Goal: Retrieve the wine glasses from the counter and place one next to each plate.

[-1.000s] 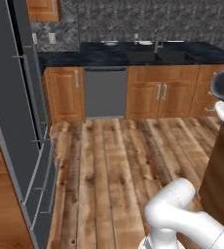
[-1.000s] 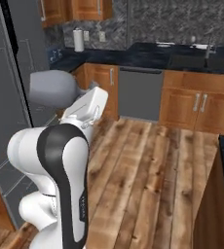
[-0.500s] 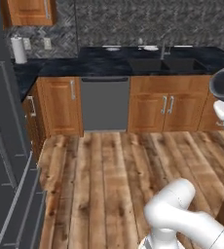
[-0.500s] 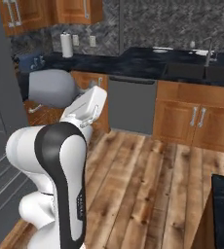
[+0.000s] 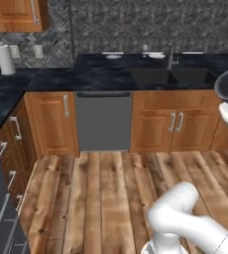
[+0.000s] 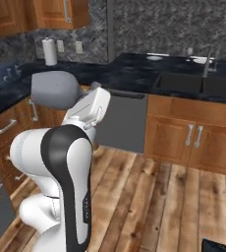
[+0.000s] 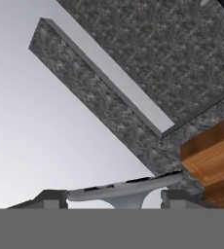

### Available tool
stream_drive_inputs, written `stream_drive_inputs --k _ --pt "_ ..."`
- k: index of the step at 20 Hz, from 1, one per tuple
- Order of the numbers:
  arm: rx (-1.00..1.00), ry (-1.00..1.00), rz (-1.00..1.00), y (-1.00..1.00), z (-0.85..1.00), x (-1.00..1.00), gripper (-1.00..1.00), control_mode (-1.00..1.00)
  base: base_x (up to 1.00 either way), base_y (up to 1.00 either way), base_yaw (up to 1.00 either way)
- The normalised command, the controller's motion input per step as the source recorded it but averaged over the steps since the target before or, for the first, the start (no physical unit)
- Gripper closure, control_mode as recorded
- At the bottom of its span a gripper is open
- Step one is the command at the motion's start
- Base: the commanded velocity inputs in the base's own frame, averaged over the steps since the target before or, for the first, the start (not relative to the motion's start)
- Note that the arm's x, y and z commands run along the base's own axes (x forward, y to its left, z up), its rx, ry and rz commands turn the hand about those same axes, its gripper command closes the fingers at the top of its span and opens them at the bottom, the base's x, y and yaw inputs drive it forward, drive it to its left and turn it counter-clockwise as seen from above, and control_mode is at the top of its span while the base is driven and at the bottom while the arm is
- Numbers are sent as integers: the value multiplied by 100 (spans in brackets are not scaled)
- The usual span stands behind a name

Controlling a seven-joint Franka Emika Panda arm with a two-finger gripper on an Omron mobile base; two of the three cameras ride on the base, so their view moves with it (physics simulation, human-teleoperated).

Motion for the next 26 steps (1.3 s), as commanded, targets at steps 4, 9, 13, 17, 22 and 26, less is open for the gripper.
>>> stream_drive_inputs --k 4,9,13,17,22,26 --pt "0 0 0 0 0 0 100 100 100 0 0" --pt "0 0 0 0 0 0 100 100 100 -23 0" --pt "0 0 0 0 0 0 100 100 100 -22 0" --pt "0 0 0 0 0 0 100 100 100 -28 0" --pt "0 0 0 0 0 0 100 100 100 -73 -16" --pt "0 0 0 0 0 0 100 100 83 -53 -55"
